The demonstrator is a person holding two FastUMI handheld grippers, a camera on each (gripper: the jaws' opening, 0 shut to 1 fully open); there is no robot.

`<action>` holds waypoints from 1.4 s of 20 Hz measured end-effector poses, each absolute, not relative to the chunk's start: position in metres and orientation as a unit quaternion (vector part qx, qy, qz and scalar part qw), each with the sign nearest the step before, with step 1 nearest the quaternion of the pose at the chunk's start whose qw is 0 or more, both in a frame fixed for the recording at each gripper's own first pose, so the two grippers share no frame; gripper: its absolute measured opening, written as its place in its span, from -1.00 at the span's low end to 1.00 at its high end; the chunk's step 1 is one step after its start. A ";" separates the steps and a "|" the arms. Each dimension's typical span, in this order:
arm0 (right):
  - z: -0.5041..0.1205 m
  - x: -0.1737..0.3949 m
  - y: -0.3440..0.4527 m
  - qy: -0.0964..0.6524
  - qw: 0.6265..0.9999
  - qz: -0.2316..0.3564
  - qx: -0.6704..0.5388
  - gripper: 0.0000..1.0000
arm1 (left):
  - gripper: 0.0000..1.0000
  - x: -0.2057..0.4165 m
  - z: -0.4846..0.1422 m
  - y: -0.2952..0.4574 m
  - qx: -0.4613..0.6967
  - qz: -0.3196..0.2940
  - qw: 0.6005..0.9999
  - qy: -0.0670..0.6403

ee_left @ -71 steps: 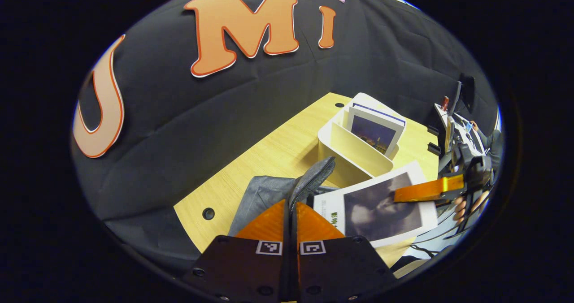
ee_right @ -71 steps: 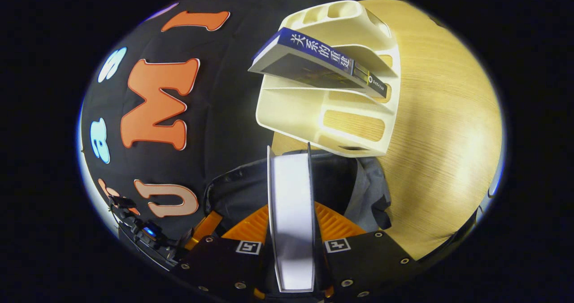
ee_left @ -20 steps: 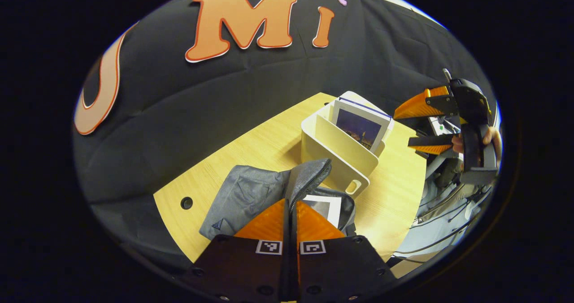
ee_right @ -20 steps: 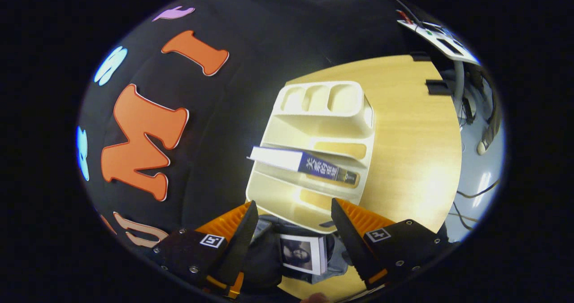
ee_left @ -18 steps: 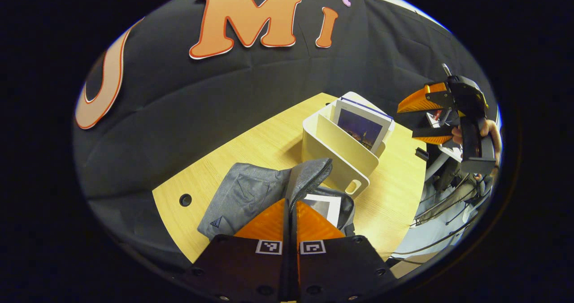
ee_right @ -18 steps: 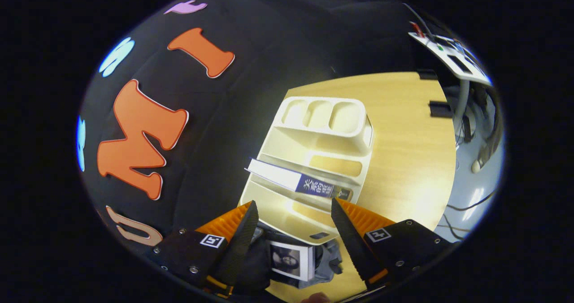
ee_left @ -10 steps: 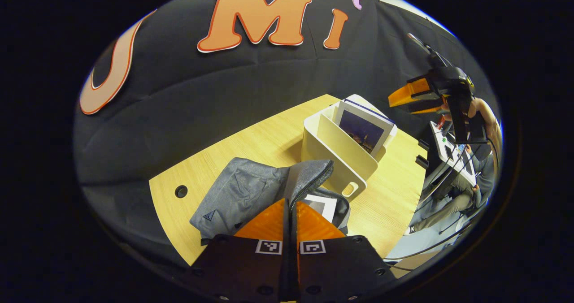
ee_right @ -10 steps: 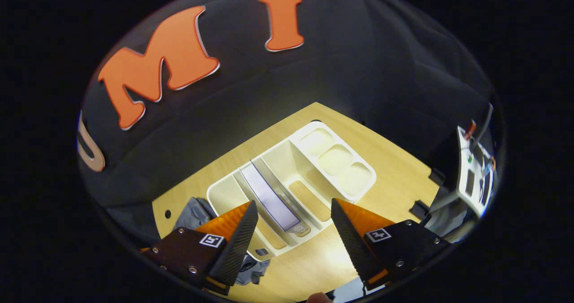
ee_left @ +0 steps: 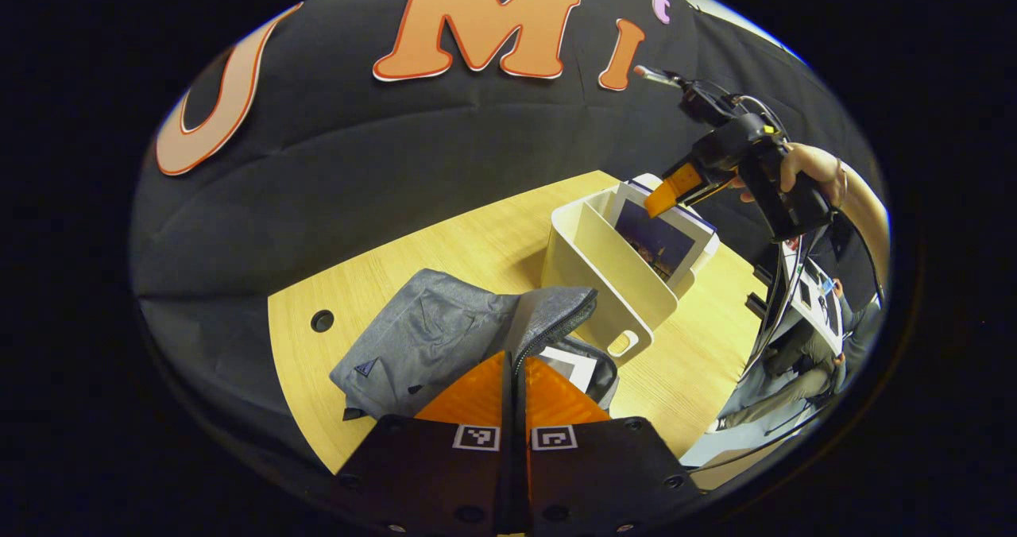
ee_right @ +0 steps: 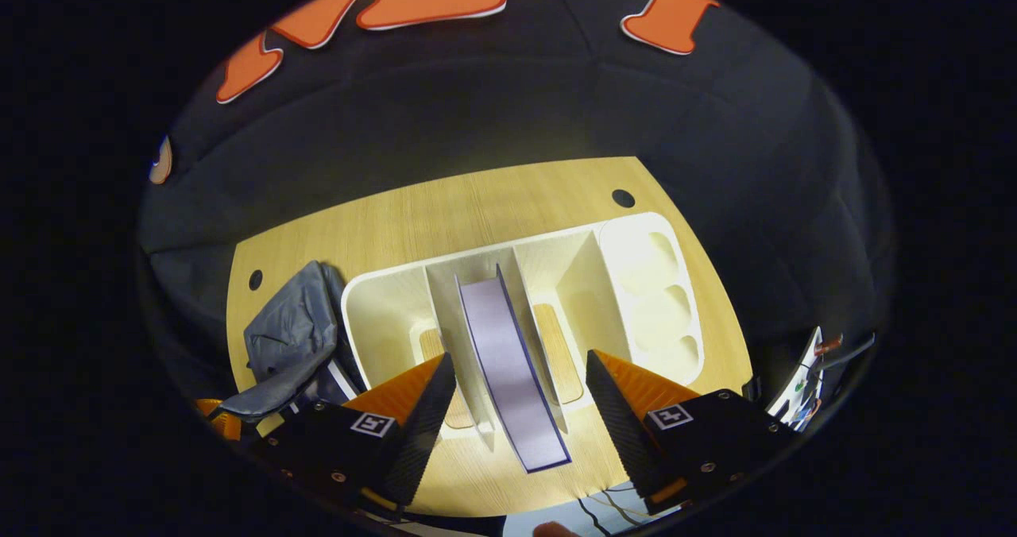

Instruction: Open the schoolbag, grab two books from the bookshelf and put them into the schoolbag.

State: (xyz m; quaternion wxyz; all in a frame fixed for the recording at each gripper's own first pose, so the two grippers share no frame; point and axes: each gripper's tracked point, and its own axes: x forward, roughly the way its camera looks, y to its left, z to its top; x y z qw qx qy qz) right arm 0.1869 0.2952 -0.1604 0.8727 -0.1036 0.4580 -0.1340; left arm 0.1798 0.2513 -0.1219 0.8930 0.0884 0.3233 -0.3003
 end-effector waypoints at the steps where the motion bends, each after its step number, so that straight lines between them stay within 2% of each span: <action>1: -0.167 0.191 0.296 0.467 0.869 -0.130 -0.104 0.99 | -0.99 0.180 -0.122 0.250 0.086 -0.296 0.894 0.325; 4: -0.182 0.196 0.297 0.494 0.855 -0.117 -0.109 0.98 | -0.99 0.180 -0.124 0.248 0.086 -0.289 0.896 0.326; 5: -0.184 0.197 0.299 0.500 0.852 -0.113 -0.109 0.91 | -0.99 0.177 -0.124 0.247 0.086 -0.288 0.896 0.327; 6: -0.186 0.198 0.299 0.503 0.850 -0.113 -0.106 0.71 | -0.99 0.175 -0.125 0.247 0.085 -0.286 0.897 0.327; 7: -0.189 0.199 0.296 0.505 0.848 -0.118 -0.103 0.39 | -0.99 0.174 -0.126 0.249 0.083 -0.285 0.896 0.329; 8: -0.193 0.198 0.298 0.510 0.847 -0.116 -0.091 0.19 | -0.99 0.172 -0.127 0.249 0.081 -0.283 0.897 0.331; 9: -0.199 0.198 0.302 0.514 0.848 -0.109 -0.073 0.18 | -0.99 0.172 -0.128 0.250 0.079 -0.282 0.897 0.331; 10: -0.196 0.198 0.304 0.515 0.847 -0.109 -0.073 -0.18 | -0.99 0.173 -0.128 0.249 0.078 -0.282 0.897 0.332; 13: -0.191 0.193 0.303 0.512 0.849 -0.100 -0.087 -0.29 | -0.99 0.174 -0.129 0.246 0.079 -0.286 0.895 0.334; 19: -0.162 0.183 0.302 0.484 0.865 -0.120 -0.054 -0.33 | -0.99 0.170 -0.130 0.246 0.077 -0.296 0.890 0.337; 28: -0.064 0.141 0.325 0.397 0.909 -0.120 -0.036 -0.34 | -0.99 0.167 -0.124 0.242 0.108 -0.327 0.879 0.330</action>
